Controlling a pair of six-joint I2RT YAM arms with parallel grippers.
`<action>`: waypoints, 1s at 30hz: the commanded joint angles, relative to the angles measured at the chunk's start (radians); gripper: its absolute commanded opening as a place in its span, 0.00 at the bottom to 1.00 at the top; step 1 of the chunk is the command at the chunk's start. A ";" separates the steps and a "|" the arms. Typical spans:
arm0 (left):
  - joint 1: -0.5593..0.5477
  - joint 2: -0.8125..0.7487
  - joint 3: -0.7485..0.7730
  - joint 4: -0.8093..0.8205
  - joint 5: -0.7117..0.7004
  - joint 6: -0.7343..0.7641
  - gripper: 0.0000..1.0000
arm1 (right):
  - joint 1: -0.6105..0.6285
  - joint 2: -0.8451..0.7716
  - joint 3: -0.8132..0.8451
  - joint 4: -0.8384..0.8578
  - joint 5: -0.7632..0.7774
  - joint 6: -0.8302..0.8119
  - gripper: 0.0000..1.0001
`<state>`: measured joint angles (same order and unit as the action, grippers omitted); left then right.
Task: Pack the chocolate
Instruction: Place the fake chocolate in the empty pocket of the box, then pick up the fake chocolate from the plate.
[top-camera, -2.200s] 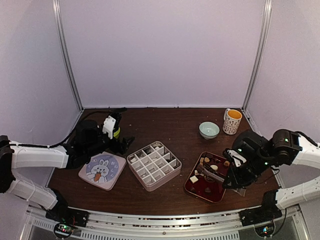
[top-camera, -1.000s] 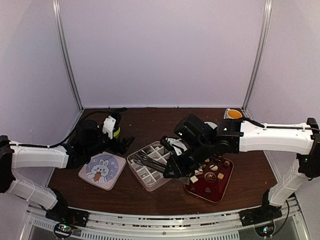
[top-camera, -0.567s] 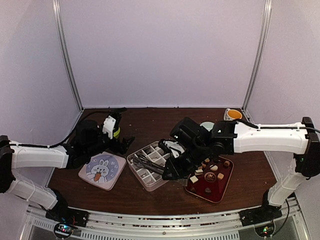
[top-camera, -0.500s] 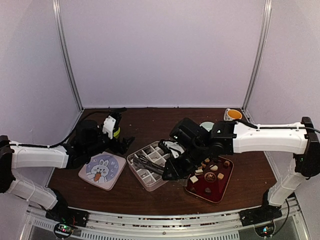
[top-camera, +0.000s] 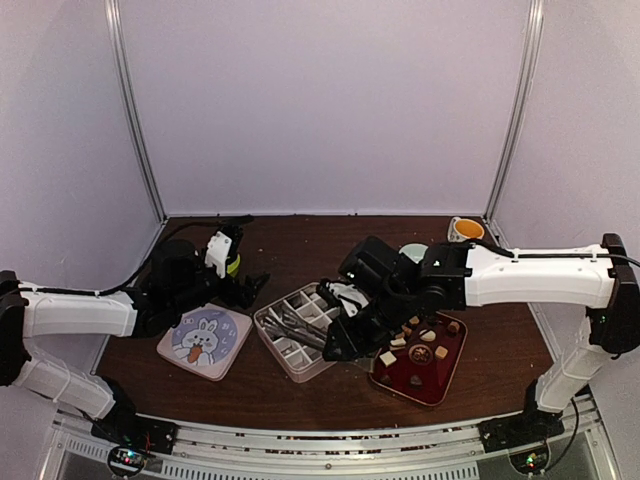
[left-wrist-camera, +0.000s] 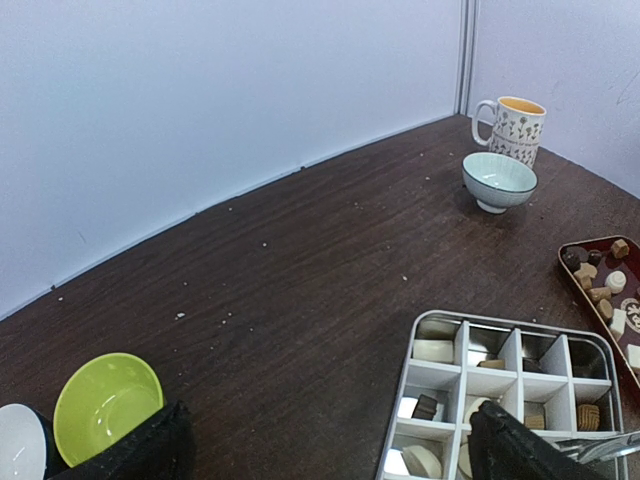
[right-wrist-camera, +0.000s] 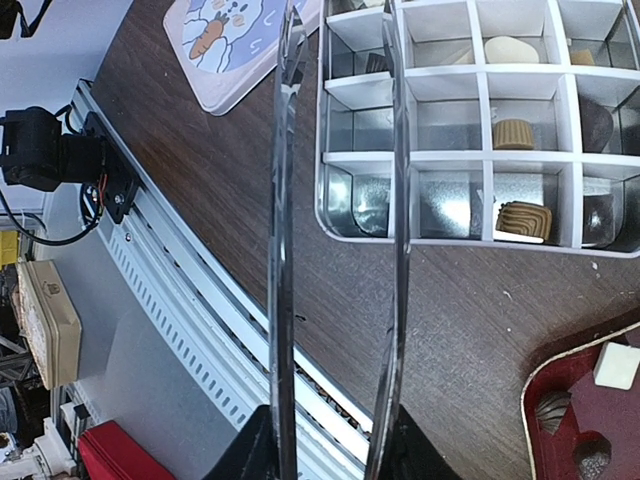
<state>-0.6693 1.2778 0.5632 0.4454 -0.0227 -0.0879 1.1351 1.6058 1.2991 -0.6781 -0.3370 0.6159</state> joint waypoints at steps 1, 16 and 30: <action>-0.004 0.002 0.020 0.036 -0.003 0.005 0.98 | 0.005 -0.014 0.020 -0.001 0.031 -0.010 0.33; -0.004 0.002 0.022 0.032 -0.009 0.008 0.97 | 0.005 -0.221 -0.078 -0.153 0.135 0.029 0.31; -0.004 0.001 0.023 0.032 -0.006 0.007 0.98 | 0.003 -0.532 -0.305 -0.325 0.177 0.167 0.31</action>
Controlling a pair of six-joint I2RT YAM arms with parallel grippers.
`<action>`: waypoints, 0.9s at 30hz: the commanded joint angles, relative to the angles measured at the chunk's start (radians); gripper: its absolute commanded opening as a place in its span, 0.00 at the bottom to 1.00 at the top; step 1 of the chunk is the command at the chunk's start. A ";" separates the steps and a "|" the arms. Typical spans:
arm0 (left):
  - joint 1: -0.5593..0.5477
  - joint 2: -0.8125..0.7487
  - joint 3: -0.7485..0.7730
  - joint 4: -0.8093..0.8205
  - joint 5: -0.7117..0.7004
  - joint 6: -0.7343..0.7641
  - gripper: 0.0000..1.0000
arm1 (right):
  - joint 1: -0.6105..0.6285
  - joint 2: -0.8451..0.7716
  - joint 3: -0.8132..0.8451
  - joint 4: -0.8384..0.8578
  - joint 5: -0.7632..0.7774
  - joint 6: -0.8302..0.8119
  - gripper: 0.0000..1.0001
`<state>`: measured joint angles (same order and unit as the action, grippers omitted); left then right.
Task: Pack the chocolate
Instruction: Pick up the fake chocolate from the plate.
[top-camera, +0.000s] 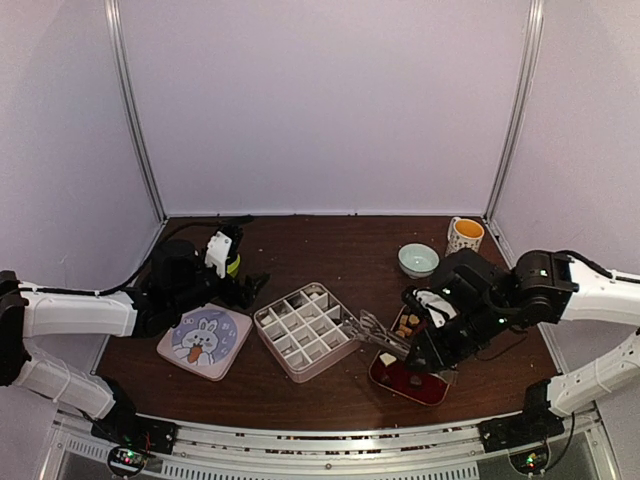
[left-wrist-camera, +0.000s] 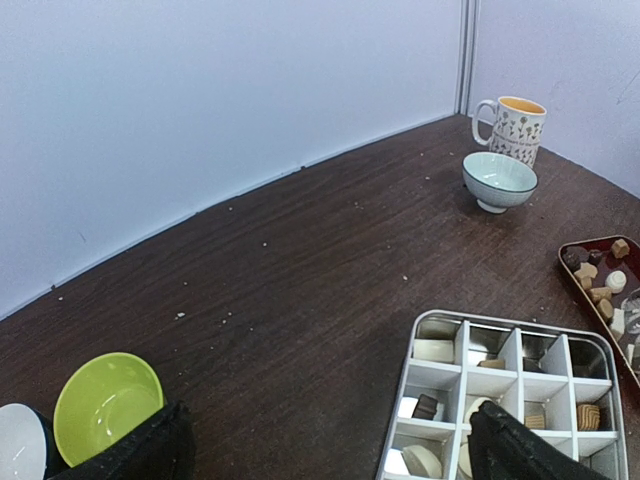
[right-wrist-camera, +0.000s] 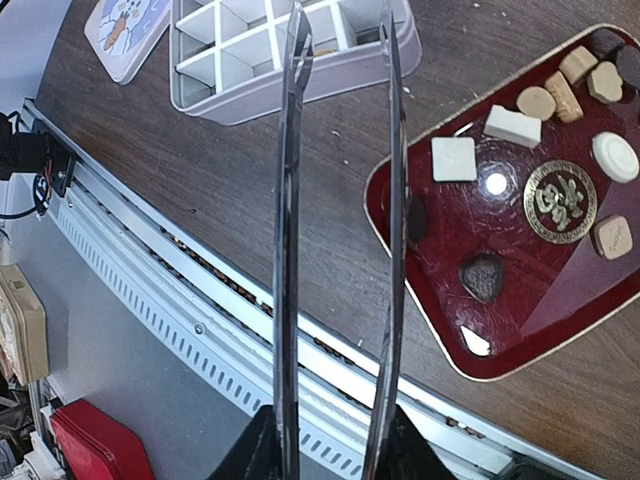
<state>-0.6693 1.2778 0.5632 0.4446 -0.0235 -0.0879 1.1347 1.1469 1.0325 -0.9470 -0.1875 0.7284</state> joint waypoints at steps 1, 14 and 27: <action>-0.004 0.000 0.023 0.033 -0.005 0.008 0.98 | 0.004 -0.089 -0.048 -0.068 0.021 0.063 0.31; -0.004 0.003 0.022 0.033 -0.003 0.006 0.98 | 0.004 -0.173 -0.145 -0.147 -0.056 0.104 0.33; -0.005 0.007 0.024 0.034 -0.001 0.008 0.98 | 0.003 -0.181 -0.180 -0.174 -0.043 0.102 0.34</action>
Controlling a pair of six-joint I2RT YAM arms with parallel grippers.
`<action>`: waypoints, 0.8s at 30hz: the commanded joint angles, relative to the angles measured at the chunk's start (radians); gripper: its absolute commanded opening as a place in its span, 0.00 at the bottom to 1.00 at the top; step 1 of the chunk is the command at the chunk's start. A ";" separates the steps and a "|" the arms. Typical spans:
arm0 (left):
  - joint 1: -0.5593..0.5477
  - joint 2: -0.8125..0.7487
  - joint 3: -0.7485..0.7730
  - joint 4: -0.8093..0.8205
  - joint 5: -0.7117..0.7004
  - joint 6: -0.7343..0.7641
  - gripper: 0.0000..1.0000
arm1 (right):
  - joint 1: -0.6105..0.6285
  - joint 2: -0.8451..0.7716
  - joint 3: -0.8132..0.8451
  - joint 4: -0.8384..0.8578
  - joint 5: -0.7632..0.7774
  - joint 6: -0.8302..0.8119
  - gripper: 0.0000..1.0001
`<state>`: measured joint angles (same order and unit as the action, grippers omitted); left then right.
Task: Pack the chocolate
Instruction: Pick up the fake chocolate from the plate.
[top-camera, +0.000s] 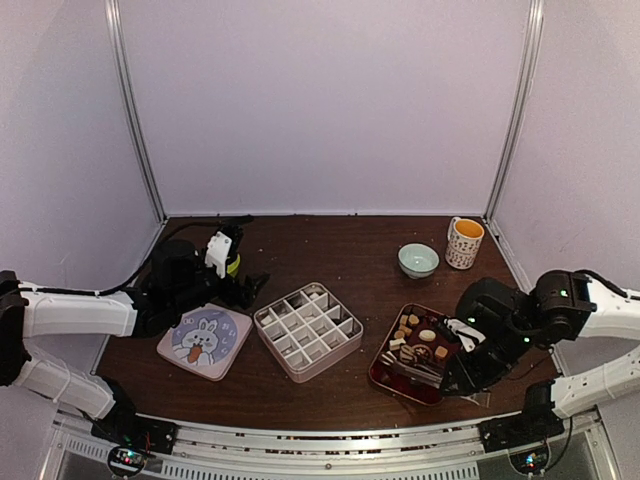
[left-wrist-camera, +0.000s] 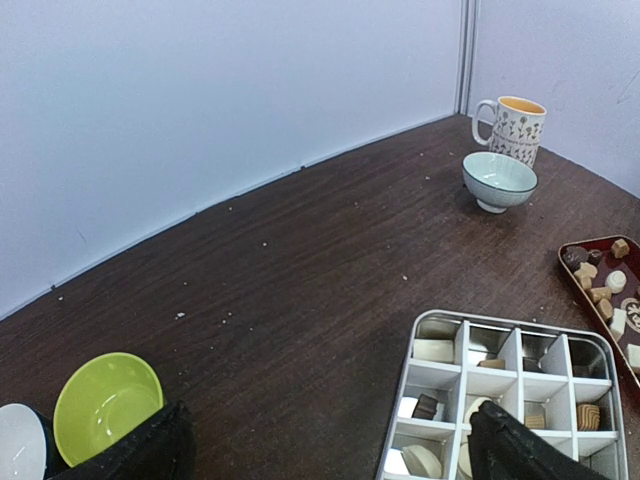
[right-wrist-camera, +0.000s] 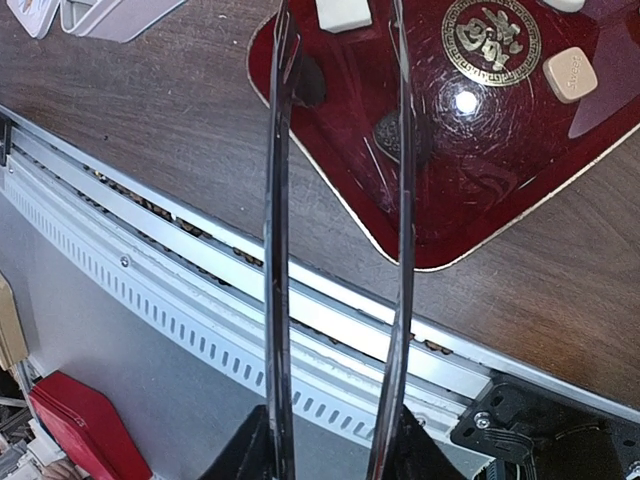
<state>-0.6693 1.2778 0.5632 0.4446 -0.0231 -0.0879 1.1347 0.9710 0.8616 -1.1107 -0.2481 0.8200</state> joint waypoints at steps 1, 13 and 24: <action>-0.004 0.008 0.024 0.034 -0.002 0.007 0.98 | 0.003 -0.002 -0.008 -0.011 0.025 0.008 0.34; -0.004 0.006 0.025 0.031 -0.004 0.007 0.98 | -0.002 0.069 0.008 0.010 0.046 -0.026 0.33; -0.004 0.003 0.024 0.029 -0.005 0.006 0.98 | -0.005 0.112 0.040 0.023 0.056 -0.049 0.29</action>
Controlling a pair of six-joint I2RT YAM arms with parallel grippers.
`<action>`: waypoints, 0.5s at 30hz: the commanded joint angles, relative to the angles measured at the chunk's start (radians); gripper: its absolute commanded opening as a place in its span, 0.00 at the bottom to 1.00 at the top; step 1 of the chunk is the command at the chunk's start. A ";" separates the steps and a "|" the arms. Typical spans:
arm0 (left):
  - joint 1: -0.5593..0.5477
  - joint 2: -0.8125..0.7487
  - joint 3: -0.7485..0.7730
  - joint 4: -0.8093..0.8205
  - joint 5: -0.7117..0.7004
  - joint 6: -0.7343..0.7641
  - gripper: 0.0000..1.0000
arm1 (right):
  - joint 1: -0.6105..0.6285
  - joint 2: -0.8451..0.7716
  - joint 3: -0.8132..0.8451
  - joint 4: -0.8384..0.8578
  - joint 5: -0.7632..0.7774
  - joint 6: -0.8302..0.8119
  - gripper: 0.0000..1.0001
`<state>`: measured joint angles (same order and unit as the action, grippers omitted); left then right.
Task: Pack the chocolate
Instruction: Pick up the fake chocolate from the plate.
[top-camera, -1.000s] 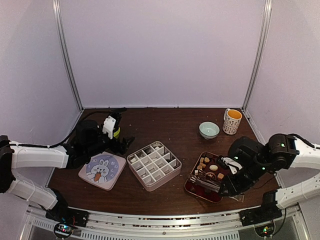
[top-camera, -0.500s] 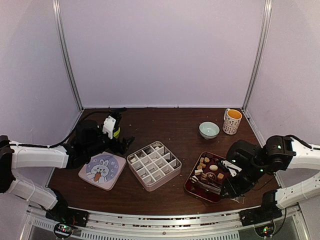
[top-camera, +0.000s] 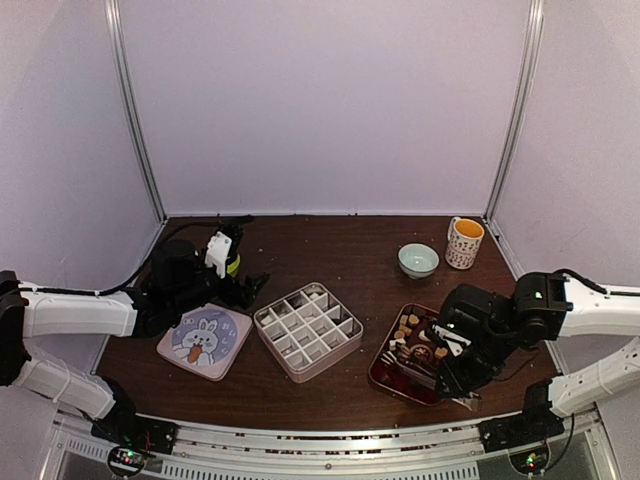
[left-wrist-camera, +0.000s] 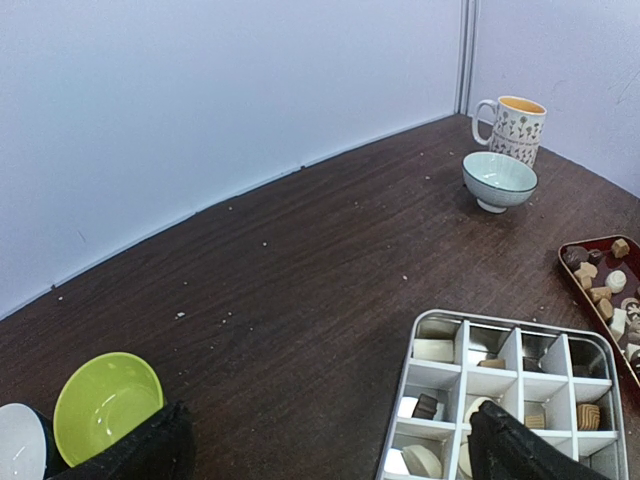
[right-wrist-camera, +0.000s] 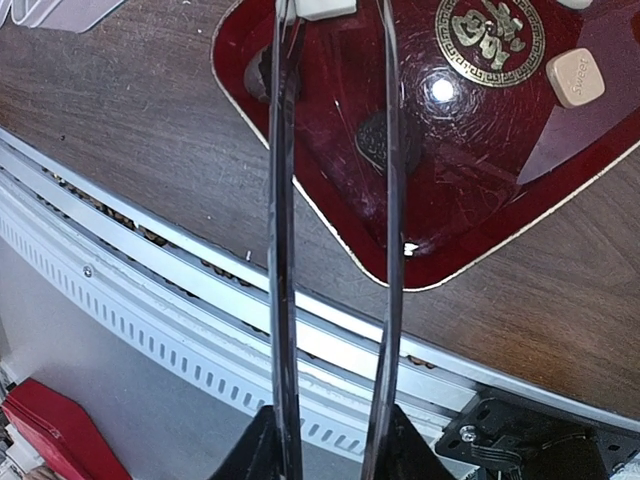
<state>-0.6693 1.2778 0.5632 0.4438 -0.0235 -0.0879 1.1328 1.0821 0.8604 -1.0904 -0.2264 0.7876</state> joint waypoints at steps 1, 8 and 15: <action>-0.004 0.003 0.024 0.030 -0.005 0.006 0.98 | -0.004 -0.002 0.046 0.001 0.037 -0.017 0.29; -0.004 0.005 0.025 0.030 -0.003 0.005 0.97 | -0.009 -0.027 0.077 -0.022 0.072 -0.006 0.24; -0.004 0.006 0.024 0.030 -0.003 0.006 0.98 | -0.014 -0.059 0.127 -0.066 0.108 0.011 0.23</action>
<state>-0.6693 1.2778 0.5632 0.4438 -0.0231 -0.0879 1.1252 1.0542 0.9302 -1.1267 -0.1730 0.7887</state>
